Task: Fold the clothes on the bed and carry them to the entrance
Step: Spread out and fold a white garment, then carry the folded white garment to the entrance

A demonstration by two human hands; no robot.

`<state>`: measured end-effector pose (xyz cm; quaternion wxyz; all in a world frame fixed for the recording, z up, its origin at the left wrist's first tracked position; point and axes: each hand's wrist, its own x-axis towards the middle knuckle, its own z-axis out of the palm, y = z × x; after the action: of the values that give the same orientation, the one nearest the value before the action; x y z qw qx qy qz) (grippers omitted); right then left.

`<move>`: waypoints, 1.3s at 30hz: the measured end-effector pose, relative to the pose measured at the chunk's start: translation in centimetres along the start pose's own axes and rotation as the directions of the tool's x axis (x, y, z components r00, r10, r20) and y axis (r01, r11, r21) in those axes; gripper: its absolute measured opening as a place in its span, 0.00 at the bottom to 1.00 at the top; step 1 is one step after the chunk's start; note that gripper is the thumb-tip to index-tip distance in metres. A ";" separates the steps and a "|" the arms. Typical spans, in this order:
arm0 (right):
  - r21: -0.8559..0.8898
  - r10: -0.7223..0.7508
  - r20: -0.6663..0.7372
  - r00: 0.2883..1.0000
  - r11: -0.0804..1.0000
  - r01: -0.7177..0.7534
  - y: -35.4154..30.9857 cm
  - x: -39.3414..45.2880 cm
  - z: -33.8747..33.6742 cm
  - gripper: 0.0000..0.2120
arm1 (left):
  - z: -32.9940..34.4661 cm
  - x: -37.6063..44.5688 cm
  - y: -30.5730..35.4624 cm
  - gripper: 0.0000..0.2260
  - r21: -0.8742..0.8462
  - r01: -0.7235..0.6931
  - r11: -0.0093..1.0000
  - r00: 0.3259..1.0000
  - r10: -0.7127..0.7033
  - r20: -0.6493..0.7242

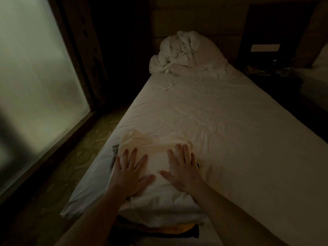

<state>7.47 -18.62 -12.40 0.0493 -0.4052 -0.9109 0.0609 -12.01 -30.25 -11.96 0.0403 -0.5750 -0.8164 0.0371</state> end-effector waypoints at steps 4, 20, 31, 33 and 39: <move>-0.008 -0.021 0.035 0.999 1.000 0.022 0.2 -0.7 -1.3 0.52 | -1.7 -0.5 1.0 0.40 0.037 0.019 0.999 1.000 -0.019 -0.004; 0.219 0.183 0.006 0.983 0.959 -0.180 -0.6 -2.3 -3.9 0.38 | -2.7 -1.8 3.2 0.41 -0.097 0.120 0.988 0.983 -0.131 -0.125; 0.300 0.256 0.003 0.967 0.922 -0.245 -0.1 0.6 0.0 0.41 | -1.5 0.3 3.0 0.35 -0.143 0.318 0.937 0.945 -0.326 -0.030; 0.286 0.261 -0.012 0.965 0.926 -0.247 -0.1 0.9 0.4 0.41 | -1.2 0.5 2.7 0.38 -0.143 0.331 0.933 0.942 -0.336 -0.009; 0.319 0.276 0.097 0.956 0.901 -0.292 0.0 0.9 -0.8 0.43 | -2.1 0.2 1.8 0.34 -0.264 0.305 0.915 0.951 -0.306 0.037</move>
<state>6.98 -17.85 -11.60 0.0843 -0.5179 -0.8198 0.2292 -10.16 -29.40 -10.07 -0.0301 -0.4406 -0.8935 -0.0810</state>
